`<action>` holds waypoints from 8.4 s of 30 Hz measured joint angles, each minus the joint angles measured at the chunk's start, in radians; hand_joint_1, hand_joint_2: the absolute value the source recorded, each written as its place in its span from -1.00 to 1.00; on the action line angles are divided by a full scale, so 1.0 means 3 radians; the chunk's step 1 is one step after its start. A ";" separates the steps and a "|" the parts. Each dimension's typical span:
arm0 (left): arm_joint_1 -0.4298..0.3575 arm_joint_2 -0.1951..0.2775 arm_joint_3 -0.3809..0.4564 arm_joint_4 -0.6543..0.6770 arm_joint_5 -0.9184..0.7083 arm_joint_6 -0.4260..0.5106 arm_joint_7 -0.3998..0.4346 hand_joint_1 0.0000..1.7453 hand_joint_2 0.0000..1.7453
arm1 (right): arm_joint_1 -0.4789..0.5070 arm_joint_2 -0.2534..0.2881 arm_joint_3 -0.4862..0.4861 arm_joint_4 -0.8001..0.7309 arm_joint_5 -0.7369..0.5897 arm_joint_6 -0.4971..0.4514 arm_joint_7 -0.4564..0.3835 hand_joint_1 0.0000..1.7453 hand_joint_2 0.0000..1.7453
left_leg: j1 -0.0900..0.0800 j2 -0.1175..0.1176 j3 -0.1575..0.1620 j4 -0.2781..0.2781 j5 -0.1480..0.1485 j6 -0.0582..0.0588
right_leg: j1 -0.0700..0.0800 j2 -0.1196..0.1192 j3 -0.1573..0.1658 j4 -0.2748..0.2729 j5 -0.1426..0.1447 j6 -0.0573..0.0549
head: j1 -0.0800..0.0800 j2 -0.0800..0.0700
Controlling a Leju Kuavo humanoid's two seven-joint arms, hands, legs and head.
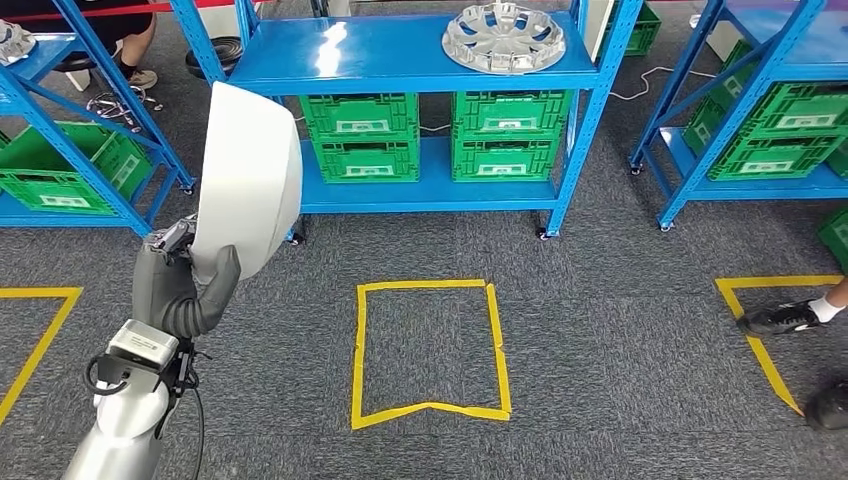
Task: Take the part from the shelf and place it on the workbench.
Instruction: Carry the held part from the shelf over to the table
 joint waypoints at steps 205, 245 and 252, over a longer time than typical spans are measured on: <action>-0.0279 -0.0076 0.0102 0.0808 -0.0024 -0.0128 -0.0158 1.00 1.00 | -0.0023 0.0017 0.0170 -0.0003 0.0327 0.0134 -0.0153 -1.00 -1.00 | 0.0031 -0.0321 -0.0385 0.0116 0.0234 -0.0046 | -0.0008 0.0050 0.0084 0.0022 -0.0064 -0.0021 | -0.0023 0.0000; 0.0249 -0.0043 0.0181 0.0262 -0.0203 -0.0109 -0.0017 1.00 1.00 | 0.0026 0.0048 0.0169 -0.0003 0.0398 0.0189 -0.0196 -1.00 -1.00 | 0.0026 0.0147 -0.0374 0.0250 0.0179 -0.0054 | 0.0016 -0.0298 0.0155 0.0019 -0.0131 -0.0031 | -0.0046 0.0000; 0.0194 -0.0018 0.0221 0.0239 -0.0237 -0.0083 0.0011 1.00 1.00 | -0.0017 0.0048 0.0170 -0.0003 0.0416 0.0194 -0.0155 -1.00 -1.00 | 0.0038 0.0026 -0.0285 0.0044 0.0251 0.0100 | 0.0006 -0.0198 0.0094 0.0251 -0.0305 0.0106 | -0.0031 0.0000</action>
